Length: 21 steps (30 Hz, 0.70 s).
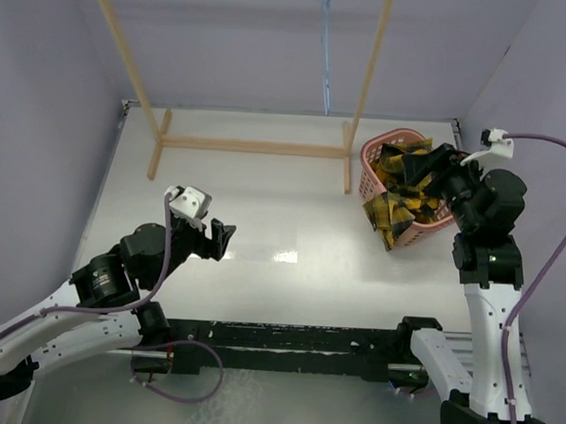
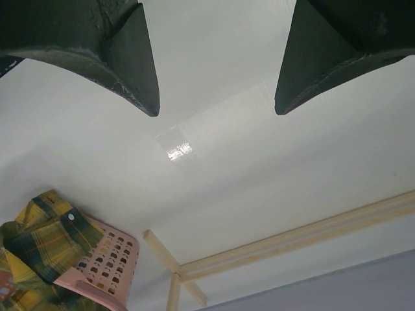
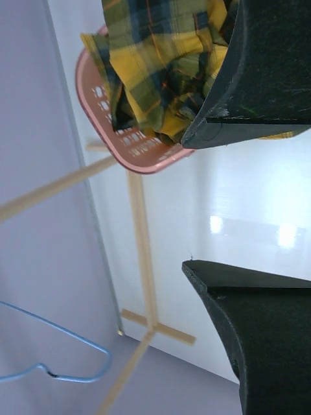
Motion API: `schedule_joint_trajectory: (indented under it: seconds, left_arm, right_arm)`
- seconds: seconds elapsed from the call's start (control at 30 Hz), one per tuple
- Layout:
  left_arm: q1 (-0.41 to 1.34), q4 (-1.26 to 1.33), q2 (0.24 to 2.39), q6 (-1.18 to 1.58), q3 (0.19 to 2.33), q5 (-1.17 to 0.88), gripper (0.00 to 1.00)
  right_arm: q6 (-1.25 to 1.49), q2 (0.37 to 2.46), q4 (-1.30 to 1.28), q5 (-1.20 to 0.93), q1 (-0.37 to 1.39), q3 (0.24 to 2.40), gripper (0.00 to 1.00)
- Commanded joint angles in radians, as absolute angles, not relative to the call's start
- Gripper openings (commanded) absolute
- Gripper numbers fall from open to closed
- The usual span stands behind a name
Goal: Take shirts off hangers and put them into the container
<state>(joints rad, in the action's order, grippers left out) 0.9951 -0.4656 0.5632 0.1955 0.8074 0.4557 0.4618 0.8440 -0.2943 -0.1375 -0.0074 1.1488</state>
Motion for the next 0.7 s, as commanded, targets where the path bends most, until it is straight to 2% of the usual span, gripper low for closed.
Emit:
schedule_joint_trajectory:
  seconds: [0.0, 0.37, 0.67]
  left_arm:
    - [0.989, -0.452, 0.602, 0.360, 0.871, 0.581, 0.76]
    - [0.989, -0.442, 0.582, 0.268, 0.861, 0.591, 0.77]
    - [0.986, -0.440, 0.603, 0.199, 0.864, 0.584, 0.74]
  right_arm:
    - [0.418, 0.804, -0.292, -0.350, -0.009, 1.086, 0.71]
    - [0.466, 0.655, -0.130, -0.658, -0.009, 0.890, 0.71]
    - [0.488, 0.593, -0.113, -0.677, -0.009, 0.801, 0.71]
